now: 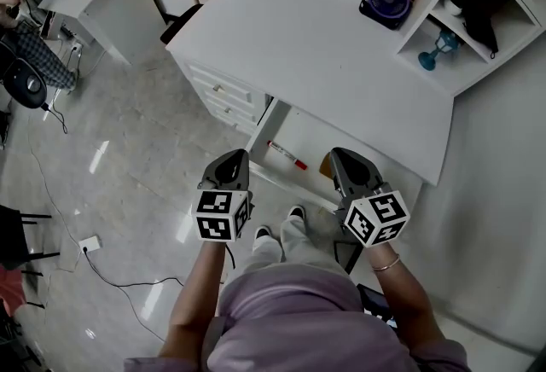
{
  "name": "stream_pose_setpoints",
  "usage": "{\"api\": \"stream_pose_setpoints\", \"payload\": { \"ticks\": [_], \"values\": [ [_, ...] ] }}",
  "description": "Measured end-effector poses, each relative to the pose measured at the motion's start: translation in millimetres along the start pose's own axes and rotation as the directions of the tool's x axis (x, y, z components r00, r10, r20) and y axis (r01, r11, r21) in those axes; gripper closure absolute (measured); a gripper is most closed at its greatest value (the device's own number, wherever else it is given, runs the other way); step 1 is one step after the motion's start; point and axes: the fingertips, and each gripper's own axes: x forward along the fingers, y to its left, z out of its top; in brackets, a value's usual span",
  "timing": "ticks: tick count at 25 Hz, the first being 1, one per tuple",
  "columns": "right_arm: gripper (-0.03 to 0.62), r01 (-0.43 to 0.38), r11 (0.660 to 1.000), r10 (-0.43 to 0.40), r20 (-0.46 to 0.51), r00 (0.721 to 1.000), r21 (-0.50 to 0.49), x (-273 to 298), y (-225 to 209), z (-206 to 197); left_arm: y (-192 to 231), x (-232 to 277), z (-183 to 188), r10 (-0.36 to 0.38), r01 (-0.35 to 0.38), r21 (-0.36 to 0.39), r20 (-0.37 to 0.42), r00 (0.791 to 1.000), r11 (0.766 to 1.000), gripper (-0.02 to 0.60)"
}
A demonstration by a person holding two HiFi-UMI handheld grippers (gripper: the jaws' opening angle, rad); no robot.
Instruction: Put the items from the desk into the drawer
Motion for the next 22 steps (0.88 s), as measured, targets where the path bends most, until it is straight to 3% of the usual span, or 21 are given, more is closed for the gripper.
{"api": "stream_pose_setpoints", "payload": {
  "ticks": [22],
  "values": [
    [0.591,0.006,1.0,-0.006,-0.003,1.0,0.015,-0.2,2.4,-3.4,2.8,-1.6,1.1,0.002,-0.002,0.002,0.001,1.0,1.0,0.583]
  ]
}}
